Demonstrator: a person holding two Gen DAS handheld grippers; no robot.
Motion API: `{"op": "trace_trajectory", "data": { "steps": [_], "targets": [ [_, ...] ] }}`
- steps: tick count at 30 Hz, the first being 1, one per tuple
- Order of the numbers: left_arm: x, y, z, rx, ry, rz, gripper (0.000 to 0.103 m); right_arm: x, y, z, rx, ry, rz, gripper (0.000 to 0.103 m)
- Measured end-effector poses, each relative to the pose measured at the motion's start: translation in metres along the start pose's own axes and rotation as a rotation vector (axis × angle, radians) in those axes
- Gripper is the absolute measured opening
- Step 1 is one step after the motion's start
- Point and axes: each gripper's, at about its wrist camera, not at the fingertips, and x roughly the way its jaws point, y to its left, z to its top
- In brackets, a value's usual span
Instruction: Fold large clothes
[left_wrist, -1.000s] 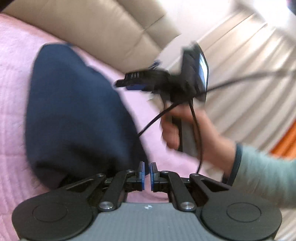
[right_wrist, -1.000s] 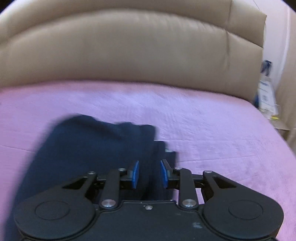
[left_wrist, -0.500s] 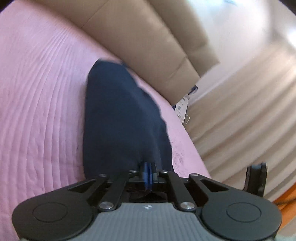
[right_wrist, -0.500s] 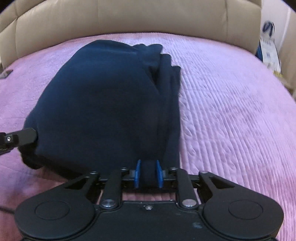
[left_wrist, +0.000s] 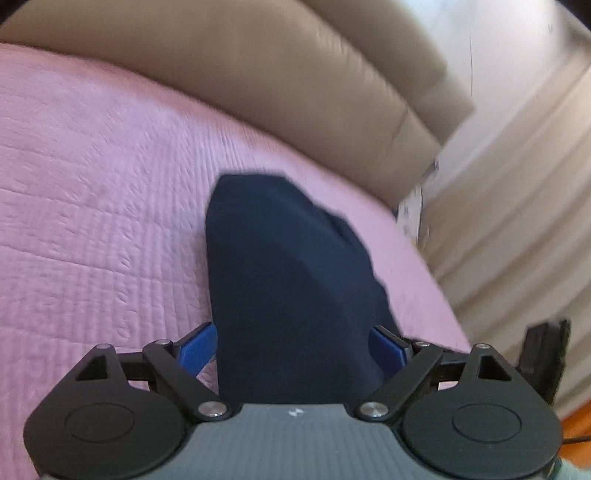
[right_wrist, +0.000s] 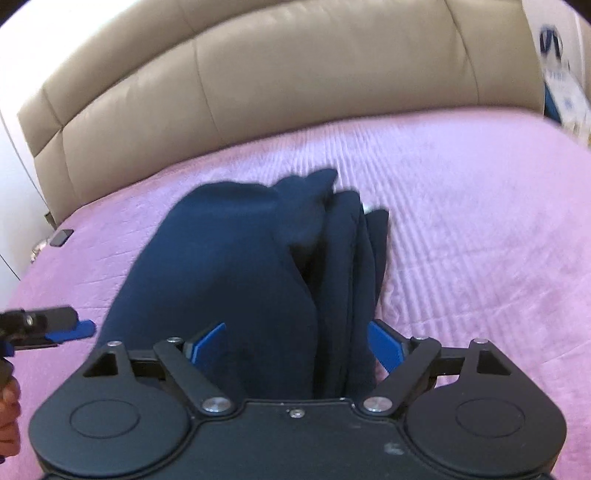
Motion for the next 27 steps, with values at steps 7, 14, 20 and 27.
{"op": "trace_trajectory", "data": {
  "steps": [7,14,20,27],
  "targets": [
    [0.046,0.037,-0.003,-0.158,0.109,-0.034,0.101,0.022,-0.043,-0.01,0.235,0.041,0.112,0.103],
    [0.057,0.034,0.0,-0.254,0.117,-0.028,0.066,0.02,-0.02,0.01,0.18,0.099,0.115,0.048],
    [0.005,-0.017,0.006,-0.122,0.01,-0.003,0.057,-0.036,0.026,0.018,0.012,0.012,0.09,0.039],
    [-0.107,-0.038,-0.039,-0.095,-0.081,-0.063,0.057,-0.129,0.065,-0.026,-0.015,-0.017,0.195,0.039]
  ]
}}
